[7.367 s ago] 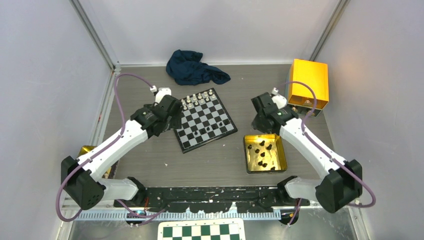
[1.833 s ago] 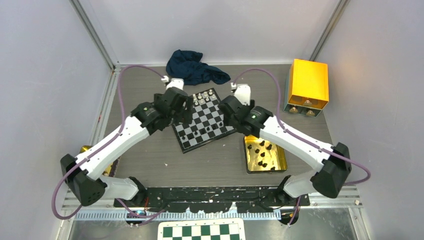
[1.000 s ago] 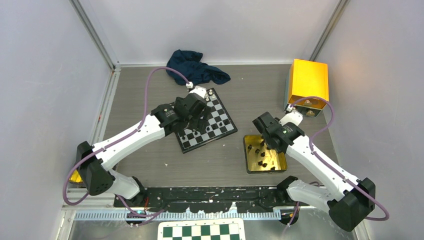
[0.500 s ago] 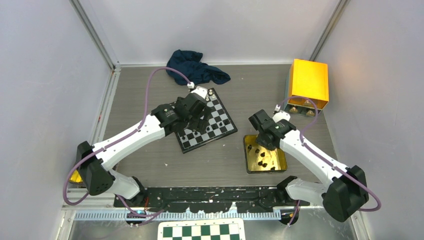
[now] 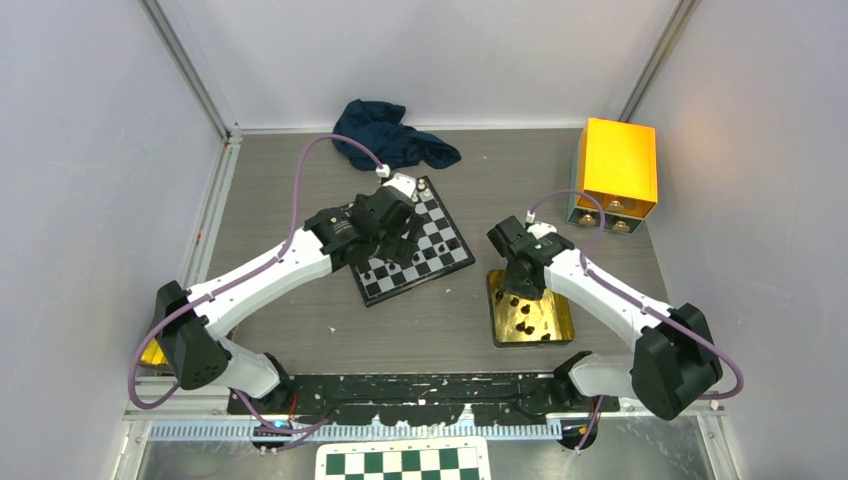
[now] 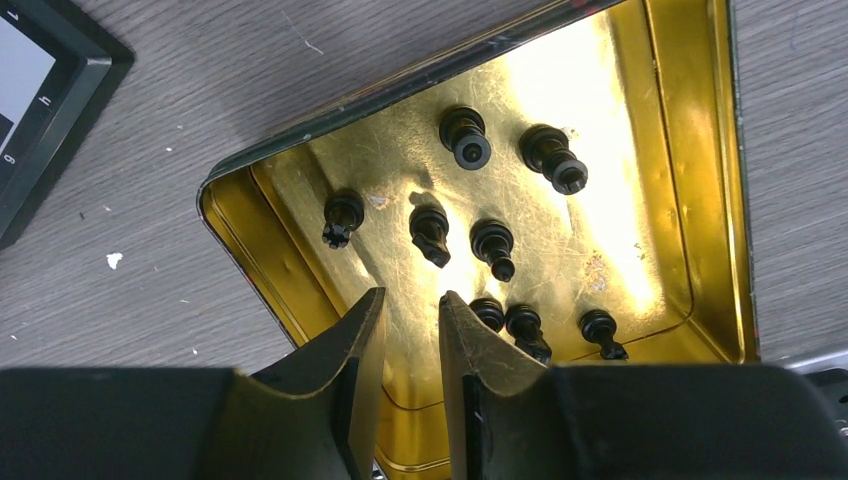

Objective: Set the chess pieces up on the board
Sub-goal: Pick up the chess piece from the storage box.

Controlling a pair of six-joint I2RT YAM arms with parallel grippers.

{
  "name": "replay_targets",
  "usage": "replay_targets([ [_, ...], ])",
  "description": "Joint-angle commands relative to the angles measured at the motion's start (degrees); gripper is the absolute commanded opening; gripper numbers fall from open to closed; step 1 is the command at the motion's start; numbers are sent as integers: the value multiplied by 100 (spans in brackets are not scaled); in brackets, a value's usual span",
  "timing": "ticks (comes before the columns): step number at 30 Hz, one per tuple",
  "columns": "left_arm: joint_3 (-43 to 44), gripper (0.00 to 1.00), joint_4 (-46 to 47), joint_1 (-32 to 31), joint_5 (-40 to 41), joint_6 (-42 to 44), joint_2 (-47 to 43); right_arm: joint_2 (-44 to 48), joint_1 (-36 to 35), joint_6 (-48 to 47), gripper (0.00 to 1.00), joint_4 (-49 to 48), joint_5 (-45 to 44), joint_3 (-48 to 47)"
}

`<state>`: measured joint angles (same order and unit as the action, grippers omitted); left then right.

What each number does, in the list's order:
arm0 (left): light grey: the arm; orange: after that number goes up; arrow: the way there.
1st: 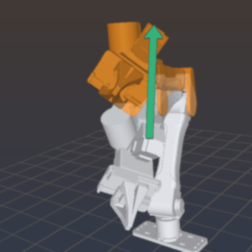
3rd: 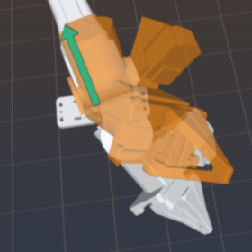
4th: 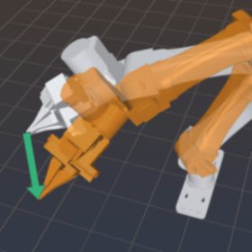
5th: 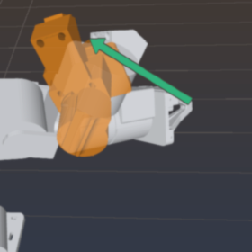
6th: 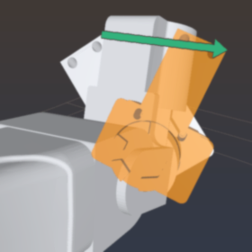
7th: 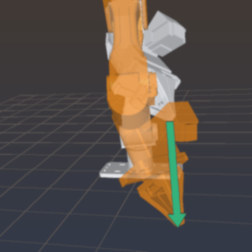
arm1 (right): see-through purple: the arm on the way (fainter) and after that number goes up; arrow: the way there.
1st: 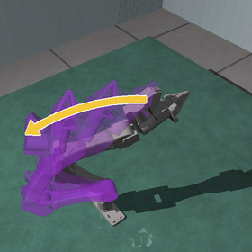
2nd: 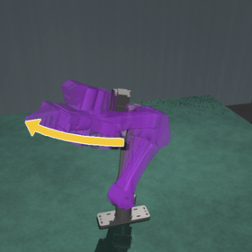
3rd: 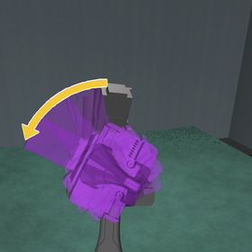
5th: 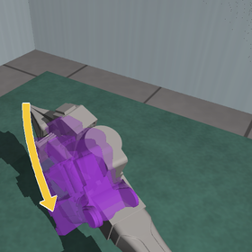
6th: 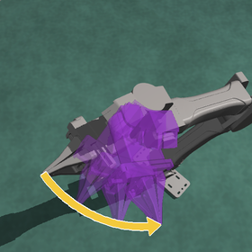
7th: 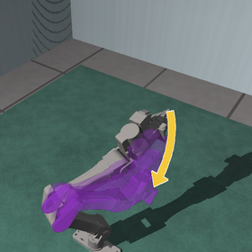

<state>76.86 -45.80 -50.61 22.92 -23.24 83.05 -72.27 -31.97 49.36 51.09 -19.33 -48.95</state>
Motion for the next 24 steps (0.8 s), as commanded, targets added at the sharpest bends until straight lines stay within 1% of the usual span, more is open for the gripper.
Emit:
replay_targets([
  [1,84,88,236,-28,90,127,-12,-75,28,-140,32,-193,23,-100],
  [7,61,88,224,-28,99,123,-5,-190,86,-143,32,-352,84,-28],
  [12,57,88,223,-32,99,121,5,-209,87,-433,32,-513,234,-210],
  [19,77,88,217,-28,105,118,21,-561,89,-569,38,-682,404,-396],
  [24,37,88,187,-28,134,118,1,-721,94,-570,39,-846,473,-350],
])
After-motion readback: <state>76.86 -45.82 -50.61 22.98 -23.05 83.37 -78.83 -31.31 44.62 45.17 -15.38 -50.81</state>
